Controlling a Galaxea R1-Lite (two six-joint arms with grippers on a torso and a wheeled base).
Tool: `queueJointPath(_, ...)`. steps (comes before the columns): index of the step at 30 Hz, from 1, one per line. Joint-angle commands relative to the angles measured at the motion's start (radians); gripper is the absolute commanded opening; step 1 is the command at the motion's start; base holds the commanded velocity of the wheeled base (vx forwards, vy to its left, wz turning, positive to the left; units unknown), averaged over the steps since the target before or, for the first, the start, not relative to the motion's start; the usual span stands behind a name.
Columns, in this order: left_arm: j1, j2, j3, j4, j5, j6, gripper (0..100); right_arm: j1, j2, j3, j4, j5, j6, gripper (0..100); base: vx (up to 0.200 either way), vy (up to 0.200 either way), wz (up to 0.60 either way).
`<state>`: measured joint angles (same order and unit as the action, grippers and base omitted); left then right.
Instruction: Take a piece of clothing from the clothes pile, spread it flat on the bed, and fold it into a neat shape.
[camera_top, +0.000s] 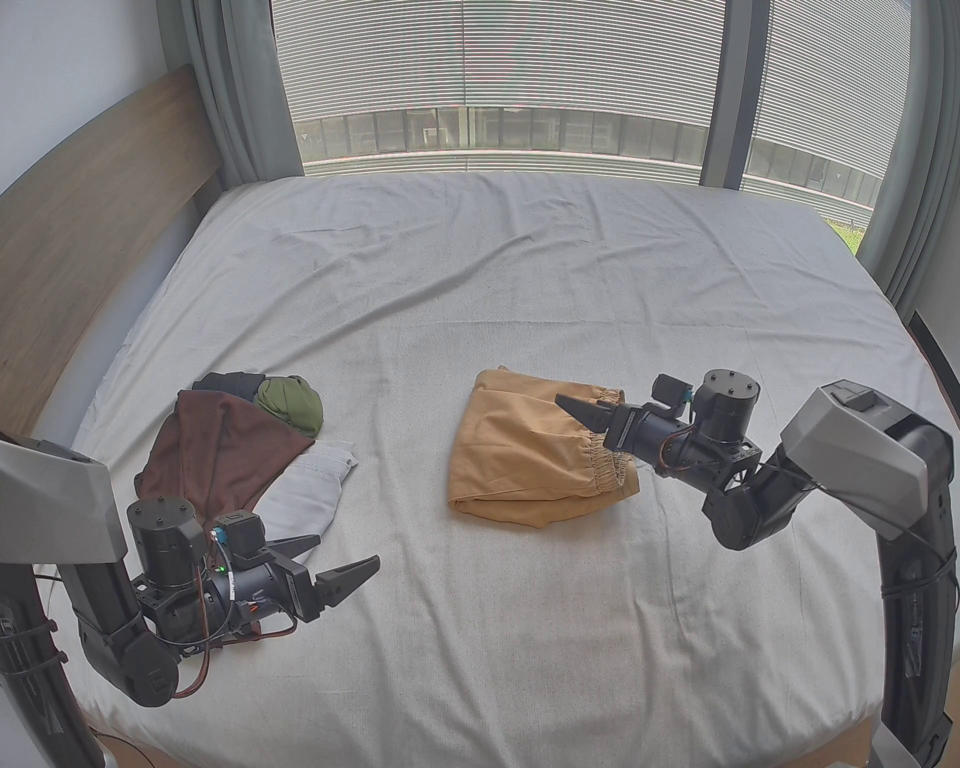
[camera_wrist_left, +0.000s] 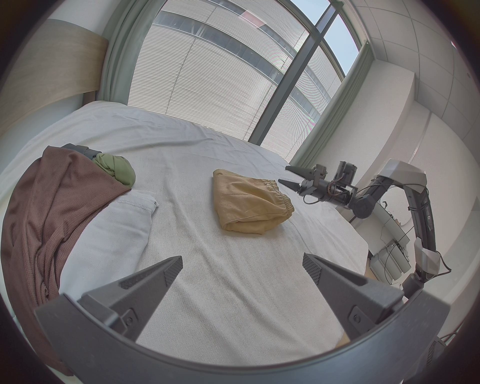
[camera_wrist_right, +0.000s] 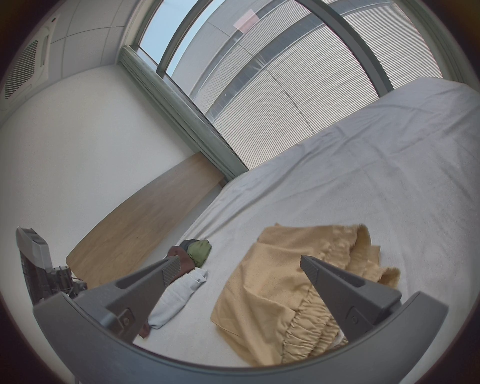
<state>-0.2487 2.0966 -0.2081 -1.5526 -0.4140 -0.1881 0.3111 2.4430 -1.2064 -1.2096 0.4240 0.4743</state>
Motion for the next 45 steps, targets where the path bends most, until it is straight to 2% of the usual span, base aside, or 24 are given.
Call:
queueJointPath(1, 0.002, 0.000, -0.001, -0.001, 0.000, -0.001, 100, 0.017, 0.108, -0.030, 0.004, -0.004, 0.000, 100, 0.000, 0.000, 0.00)
queueJointPath(12, 0.000, 0.002, -0.001, 0.000, 0.000, -0.001, 100, -0.001, 0.199, -0.024, -0.010, -0.034, -0.017, 100, 0.000, 0.000, 0.00)
queueJointPath(22, 0.000, -0.001, 0.001, -0.001, 0.000, -0.002, 100, -0.001, 0.191, -0.012, -0.016, -0.054, -0.029, 100, 0.000, 0.000, 0.00)
queueJointPath(26, 0.000, -0.020, 0.001, -0.001, 0.000, -0.008, 100, 0.000, 0.140, 0.039, -0.064, -0.056, -0.029, 100, 0.000, 0.000, 0.00)
queueJointPath(33, 0.000, -0.231, 0.015, 0.000, -0.031, -0.103, 100, 0.003, -0.265, 0.395, -0.162, -0.056, -0.031, 100, 0.000, 0.000, 0.00)
queueJointPath(35, 0.000, -0.326, 0.026, 0.000, -0.042, -0.133, 100, -0.003, -0.389, 0.479, -0.176, -0.056, -0.031, 100, 0.000, 0.000, 0.00)
queueJointPath(36, 0.000, -0.326, 0.026, 0.000, -0.042, -0.133, 100, -0.003, -0.389, 0.479, -0.176, -0.056, -0.031, 100, 0.000, 0.000, 0.00)
queueJointPath(37, -0.003, -0.418, 0.047, 0.000, -0.043, -0.166, 100, -0.006, -0.530, 0.559, -0.177, -0.056, -0.031, 100, 0.000, 0.000, 0.00)
queueJointPath(42, -0.003, -0.564, 0.105, 0.002, -0.042, -0.192, 100, 0.000, -0.788, 0.686, -0.163, -0.056, -0.031, 100, 0.000, 0.000, 0.00)
queueJointPath(45, 0.005, -0.606, 0.121, 0.002, -0.040, -0.194, 100, 0.006, -0.857, 0.723, -0.148, -0.056, -0.032, 100, 0.000, 0.000, 0.00)
